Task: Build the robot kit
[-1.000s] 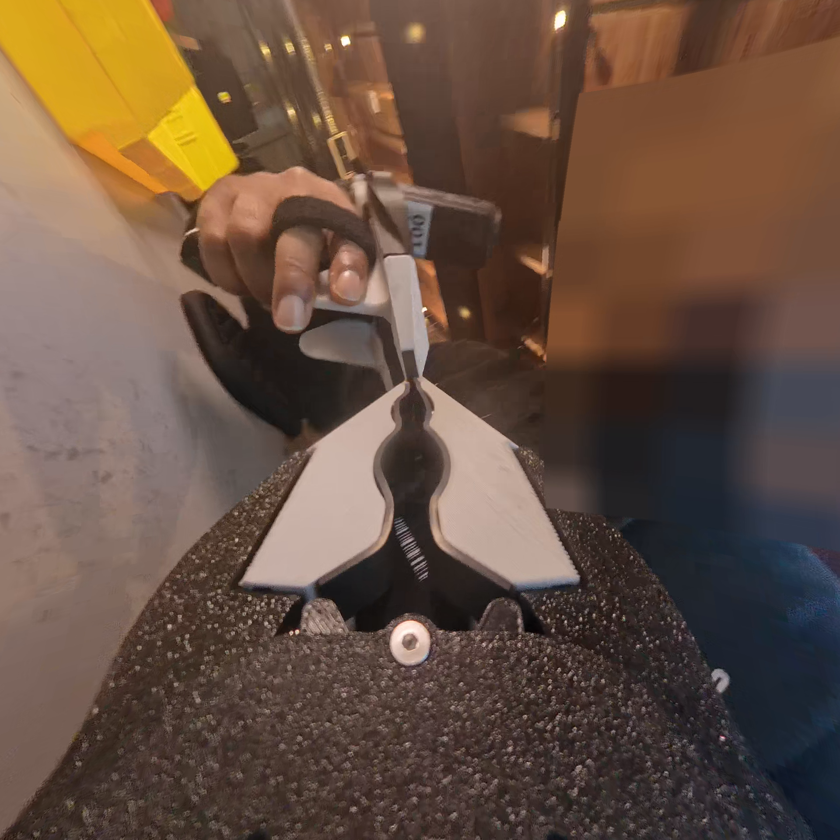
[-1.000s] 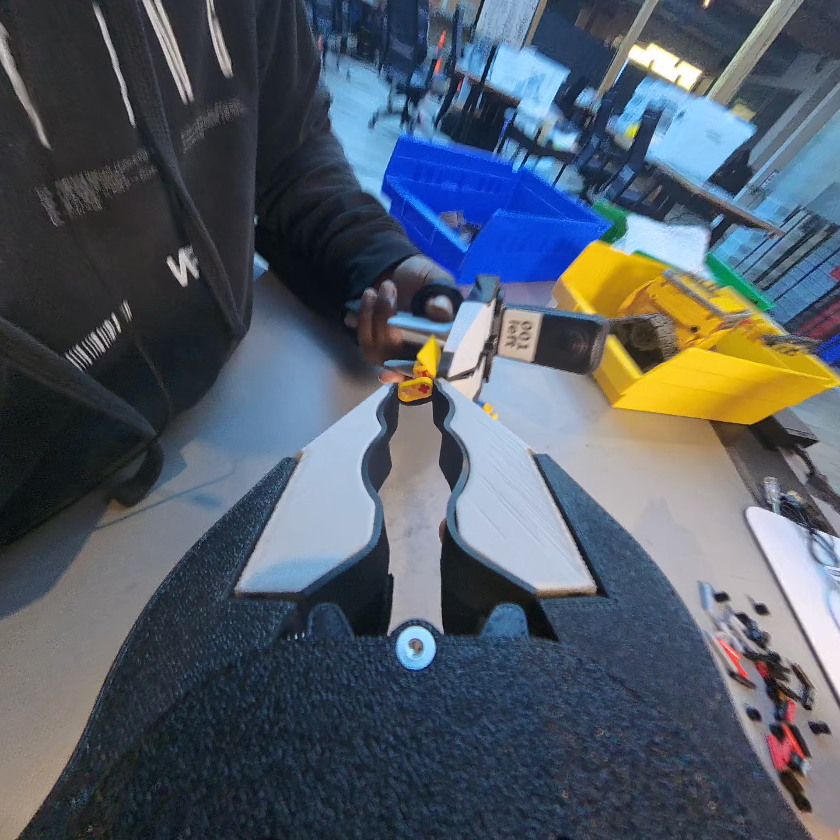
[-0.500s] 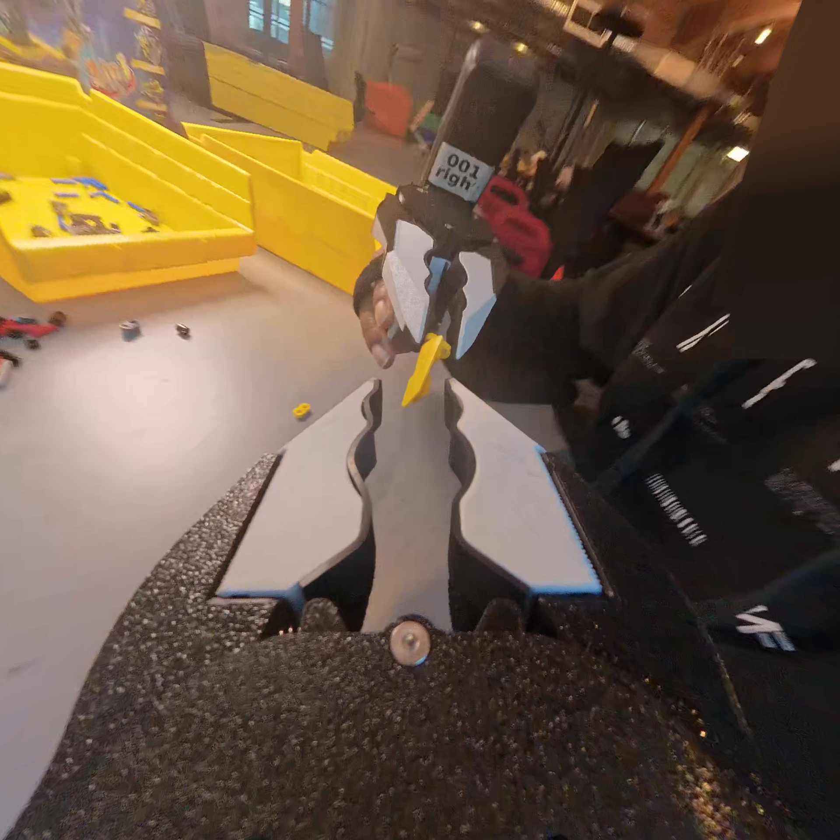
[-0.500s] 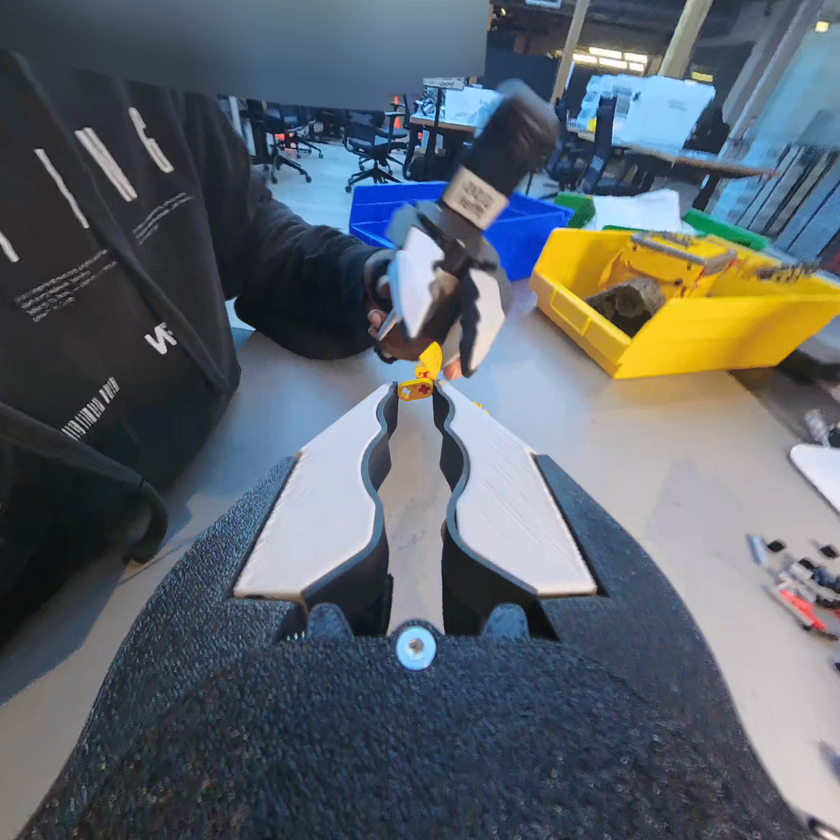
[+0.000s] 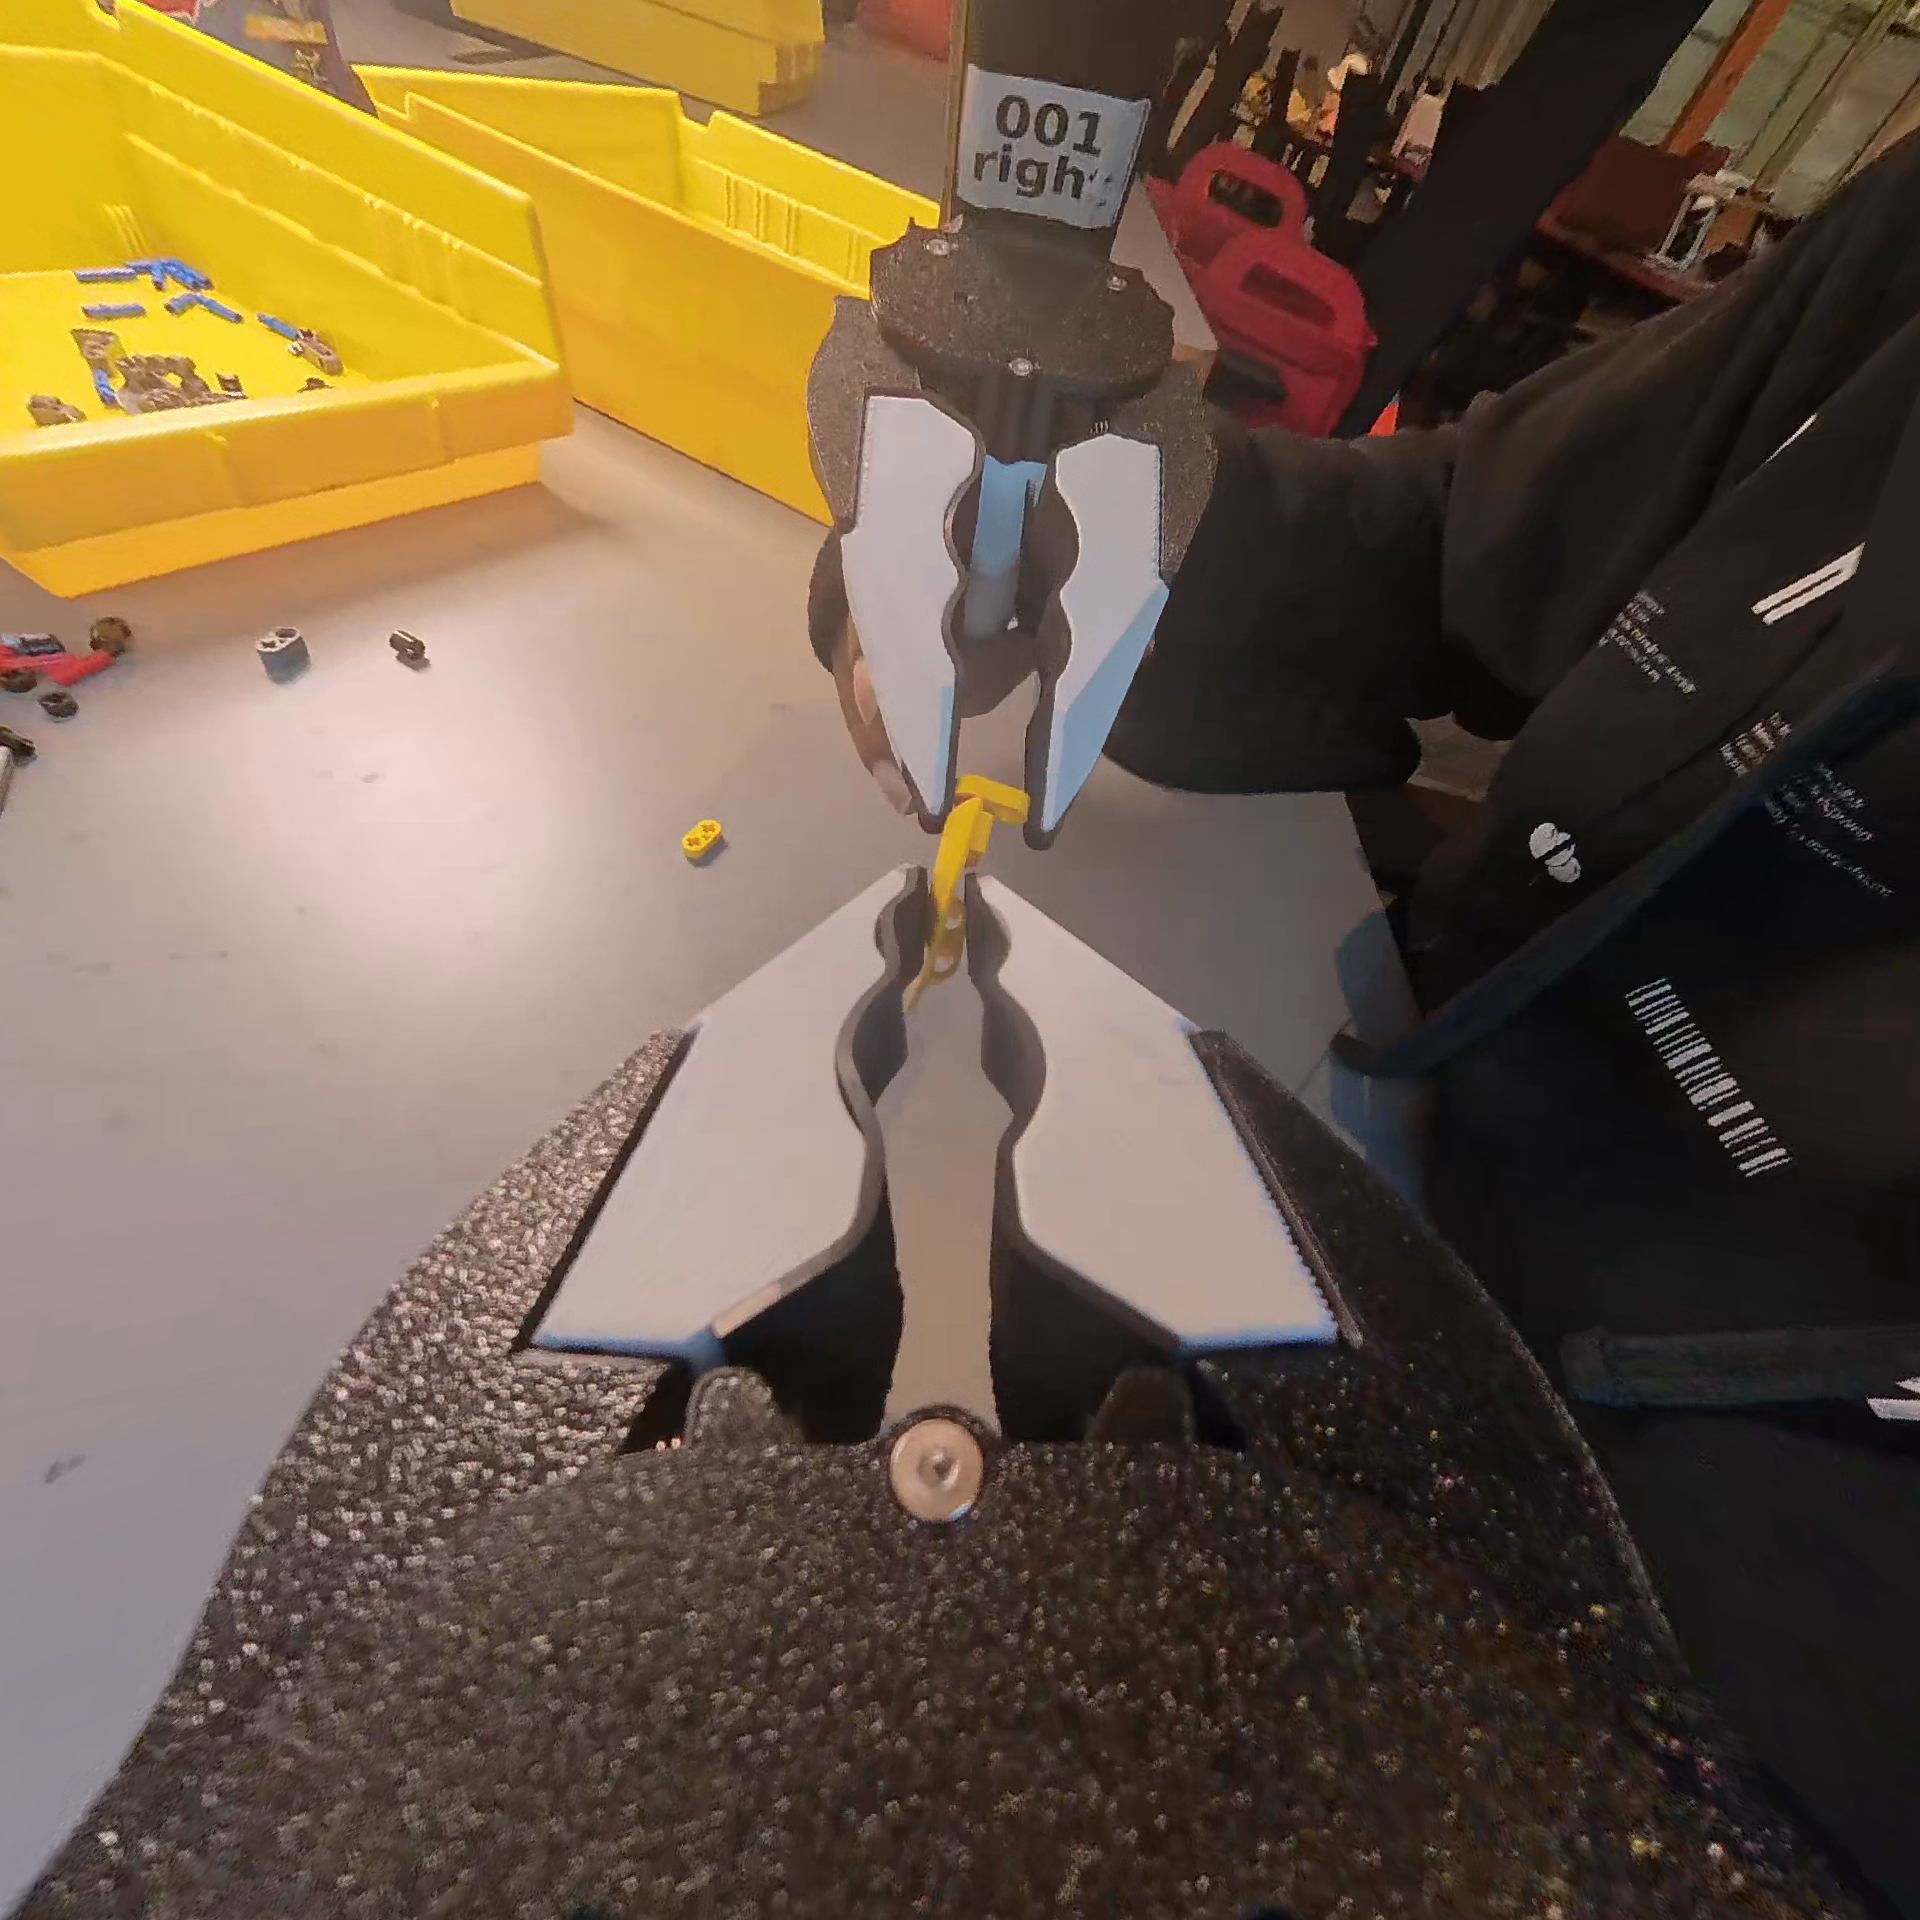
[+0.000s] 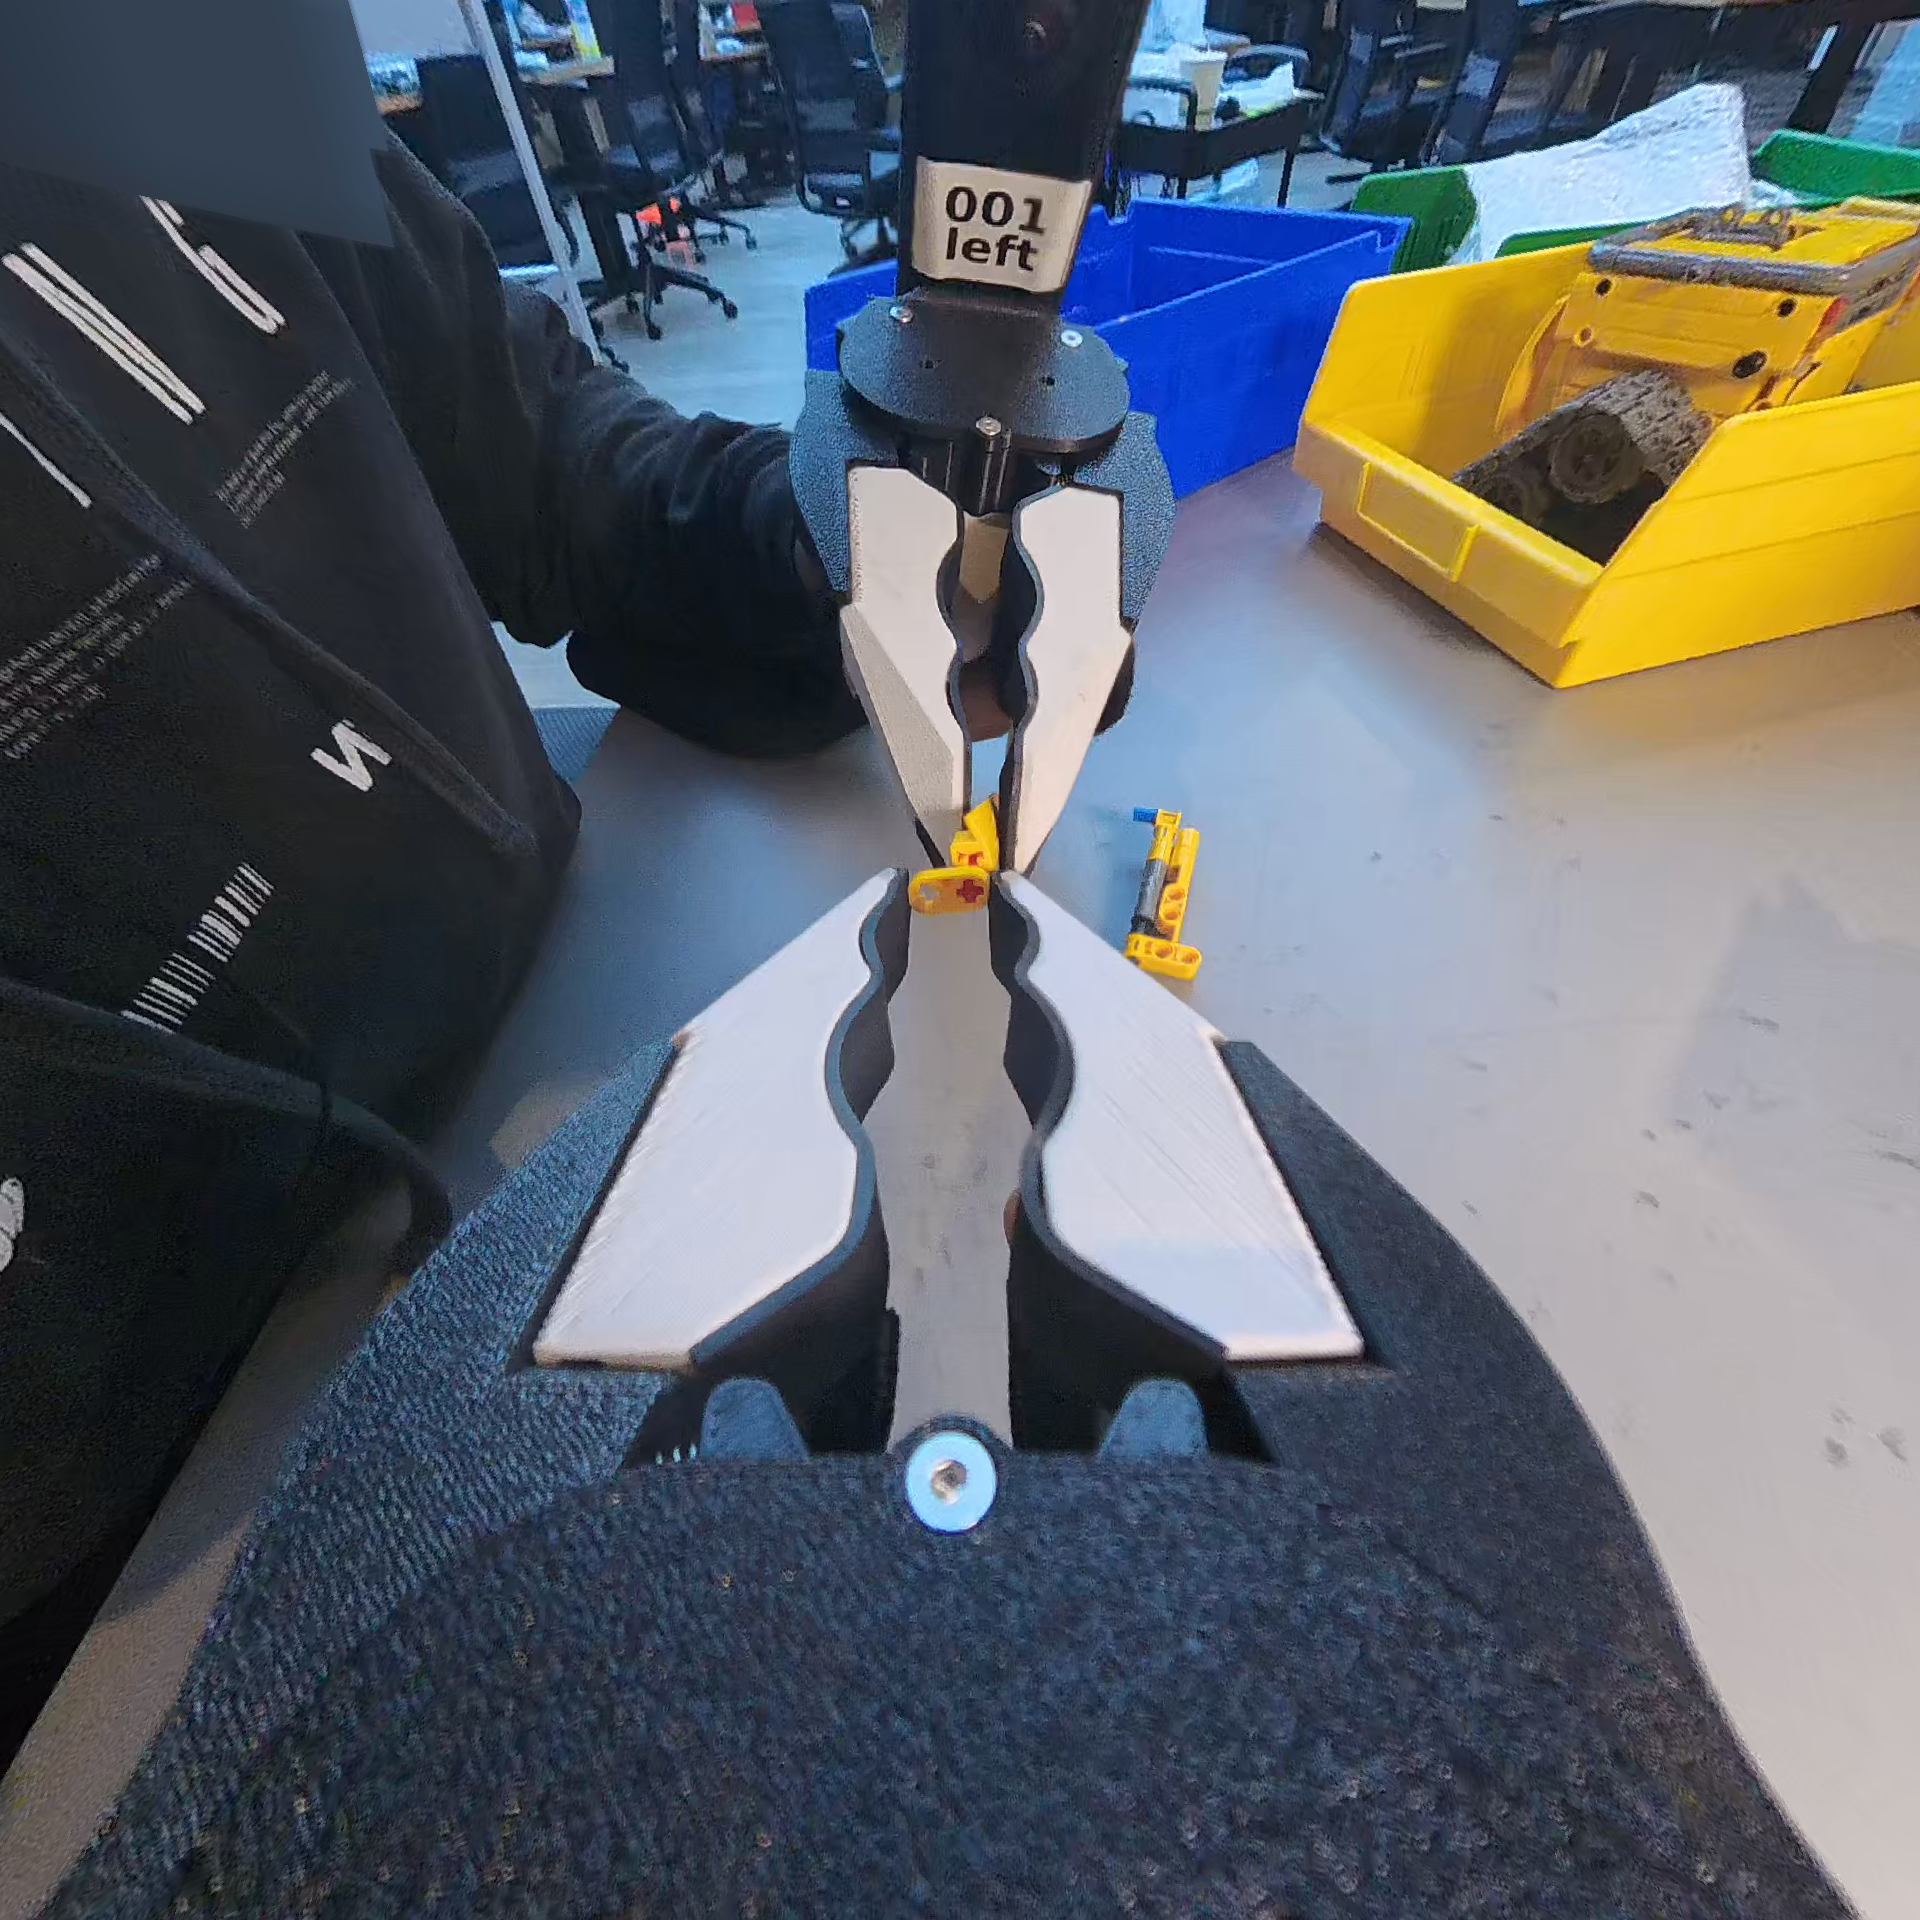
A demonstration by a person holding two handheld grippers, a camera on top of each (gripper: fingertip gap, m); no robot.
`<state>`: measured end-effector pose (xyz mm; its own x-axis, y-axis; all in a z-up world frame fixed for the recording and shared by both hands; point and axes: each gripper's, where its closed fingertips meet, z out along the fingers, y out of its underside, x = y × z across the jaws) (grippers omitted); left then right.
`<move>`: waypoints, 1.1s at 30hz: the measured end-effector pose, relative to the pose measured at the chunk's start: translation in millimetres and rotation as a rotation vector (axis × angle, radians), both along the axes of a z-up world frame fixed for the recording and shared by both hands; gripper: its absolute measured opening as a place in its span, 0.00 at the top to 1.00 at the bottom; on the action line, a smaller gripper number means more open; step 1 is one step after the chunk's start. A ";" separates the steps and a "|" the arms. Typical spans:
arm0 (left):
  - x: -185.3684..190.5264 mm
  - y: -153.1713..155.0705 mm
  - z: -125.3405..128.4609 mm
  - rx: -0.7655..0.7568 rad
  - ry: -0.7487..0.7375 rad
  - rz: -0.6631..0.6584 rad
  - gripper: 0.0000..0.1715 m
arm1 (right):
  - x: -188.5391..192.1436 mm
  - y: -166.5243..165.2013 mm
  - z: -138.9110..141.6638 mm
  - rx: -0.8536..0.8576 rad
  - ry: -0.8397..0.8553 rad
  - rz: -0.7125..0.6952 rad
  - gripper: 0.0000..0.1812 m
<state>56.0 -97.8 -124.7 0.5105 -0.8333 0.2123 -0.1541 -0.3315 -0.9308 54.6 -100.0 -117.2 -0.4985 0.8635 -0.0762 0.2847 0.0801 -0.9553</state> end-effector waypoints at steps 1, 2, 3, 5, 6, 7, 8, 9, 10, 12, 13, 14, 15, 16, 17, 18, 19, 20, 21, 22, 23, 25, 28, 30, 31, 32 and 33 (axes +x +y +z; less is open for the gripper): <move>0.1 0.2 0.5 -0.014 -0.024 -0.002 0.97 | 0.4 0.1 -1.2 0.007 -0.008 0.001 0.92; 0.0 0.6 1.5 -0.026 -0.046 -0.003 0.97 | 0.5 0.5 -2.1 0.010 -0.013 0.001 0.92; -0.3 0.8 0.6 -0.031 -0.047 -0.004 0.98 | 0.5 0.8 -5.4 0.019 -0.031 0.001 0.92; 0.8 -1.6 -4.9 -0.030 -0.011 -0.015 0.98 | 1.0 -1.0 -15.7 0.056 -0.066 0.016 0.92; 1.1 -2.7 -1.6 -0.034 -0.037 -0.019 0.97 | 1.4 -3.0 -13.9 0.049 -0.042 0.027 0.92; 0.0 -2.4 4.4 -0.038 -0.075 -0.017 0.98 | 0.7 -3.7 -6.5 -0.010 -0.019 0.024 0.92; -1.5 -1.6 6.7 -0.034 -0.078 -0.010 0.98 | -1.1 -2.9 -0.4 -0.045 -0.004 0.018 0.92; -2.4 -1.4 4.7 -0.025 -0.053 -0.005 0.98 | -2.4 -2.2 -1.5 -0.017 -0.005 0.012 0.92; -2.4 -1.8 3.0 -0.026 -0.046 -0.004 0.98 | -2.7 -2.6 -5.1 0.014 -0.013 0.015 0.92; -1.8 -1.4 4.5 -0.047 -0.086 -0.002 0.98 | -2.4 -3.0 -1.9 -0.037 0.003 0.015 0.92; -1.4 -0.8 3.8 -0.039 -0.075 0.001 0.98 | -2.7 -2.5 -0.3 -0.047 0.010 0.012 0.92; 1.6 -1.5 2.4 -0.030 -0.058 -0.004 0.98 | -3.4 -2.8 3.9 -0.056 0.029 0.010 0.92; 6.9 -3.1 0.9 -0.027 -0.050 -0.016 0.97 | -4.0 -5.1 10.4 -0.089 0.044 0.020 0.93; 9.6 -2.5 -1.2 -0.010 -0.027 -0.010 0.97 | -5.2 -7.5 12.2 -0.096 0.043 0.026 0.93; 7.2 0.4 -0.3 0.019 -0.004 0.009 0.97 | -6.7 -6.3 10.2 -0.060 0.038 0.013 0.93; 3.6 2.4 6.0 0.029 -0.024 0.018 0.98 | -7.2 -2.8 12.6 -0.042 0.049 -0.005 0.93; 2.0 2.9 12.3 0.024 -0.058 0.014 0.98 | -6.3 -1.0 18.4 -0.058 0.060 -0.009 0.93; 2.0 3.1 13.6 0.024 -0.063 0.011 0.97 | -4.7 0.8 19.9 -0.057 0.056 -0.011 0.93; 3.2 2.7 11.4 0.028 -0.048 0.007 0.97 | -2.9 1.4 17.8 -0.052 0.041 -0.008 0.93; 4.8 1.5 8.3 0.024 -0.038 -0.002 0.97 | -1.3 0.7 14.8 -0.059 0.026 -0.003 0.93; 5.9 0.1 4.7 0.010 -0.036 -0.015 0.97 | 0.3 -0.5 11.8 -0.069 0.011 0.003 0.93; 5.2 -0.3 -3.6 -0.004 -0.017 -0.028 0.97 | 1.6 -1.7 2.9 -0.049 -0.026 0.010 0.92; -0.4 4.1 -20.1 0.035 0.105 -0.009 0.97 | 1.6 -0.8 -7.7 -0.018 -0.071 0.011 0.92; -1.1 3.9 -28.7 0.051 0.163 -0.009 0.97 | 2.9 0.8 -18.0 0.036 -0.113 0.007 0.90; 0.3 3.3 -30.4 0.050 0.167 -0.011 0.97 | 3.0 1.9 -23.1 0.073 -0.132 -0.001 0.89; 0.9 3.5 -32.6 0.056 0.185 -0.009 0.97 | 2.9 2.6 -28.7 0.114 -0.155 -0.008 0.89; 0.7 4.2 -35.8 0.070 0.217 -0.006 0.97 | 3.3 2.5 -33.8 0.151 -0.175 -0.008 0.89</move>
